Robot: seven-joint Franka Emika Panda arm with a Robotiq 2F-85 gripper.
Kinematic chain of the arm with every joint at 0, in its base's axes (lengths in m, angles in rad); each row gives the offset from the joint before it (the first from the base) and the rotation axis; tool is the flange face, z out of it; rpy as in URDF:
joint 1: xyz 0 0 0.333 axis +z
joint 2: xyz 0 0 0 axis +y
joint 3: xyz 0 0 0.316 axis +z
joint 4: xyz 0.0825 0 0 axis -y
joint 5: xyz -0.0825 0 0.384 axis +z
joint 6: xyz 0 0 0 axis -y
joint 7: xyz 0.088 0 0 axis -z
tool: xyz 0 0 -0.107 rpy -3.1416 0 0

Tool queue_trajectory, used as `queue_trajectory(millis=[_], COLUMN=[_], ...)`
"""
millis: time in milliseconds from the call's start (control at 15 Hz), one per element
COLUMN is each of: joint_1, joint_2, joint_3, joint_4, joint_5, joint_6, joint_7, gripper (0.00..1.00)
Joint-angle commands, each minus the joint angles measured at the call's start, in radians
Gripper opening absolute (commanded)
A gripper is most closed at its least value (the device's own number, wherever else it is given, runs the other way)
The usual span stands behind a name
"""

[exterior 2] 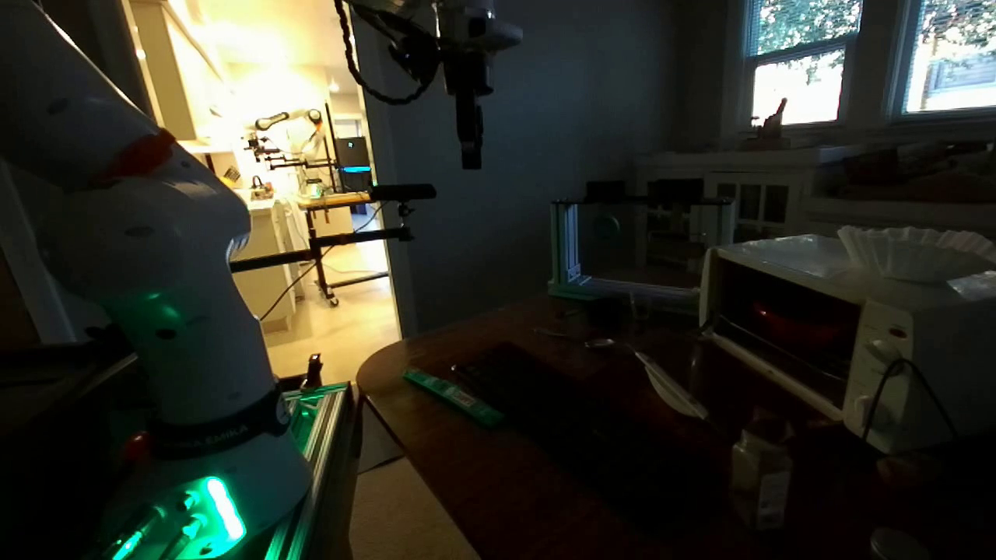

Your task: Pick up the spoon and use it to move the red bowl in the microwave closer

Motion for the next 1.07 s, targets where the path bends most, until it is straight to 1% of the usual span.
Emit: queue_trajectory(millis=[0,200,333,600,800,1000], joint_1=[0.006,0.014,0.018,0.022,0.038,0.071], joint_2=[0.026,0.078,0.128,0.263,0.370,0.470], joint_3=[0.020,0.036,0.050,0.080,0.085,0.066], joint_4=[-0.097,-0.162,-0.197,-0.223,-0.216,-0.199], joint_5=[0.075,0.106,0.117,0.076,0.033,-0.008], joint_6=[0.177,0.347,0.484,0.710,0.805,0.851], joint_7=[0.171,0.308,0.399,0.597,0.697,0.727], gripper=[1.00,1.00,1.00,1.00,1.00,1.00])
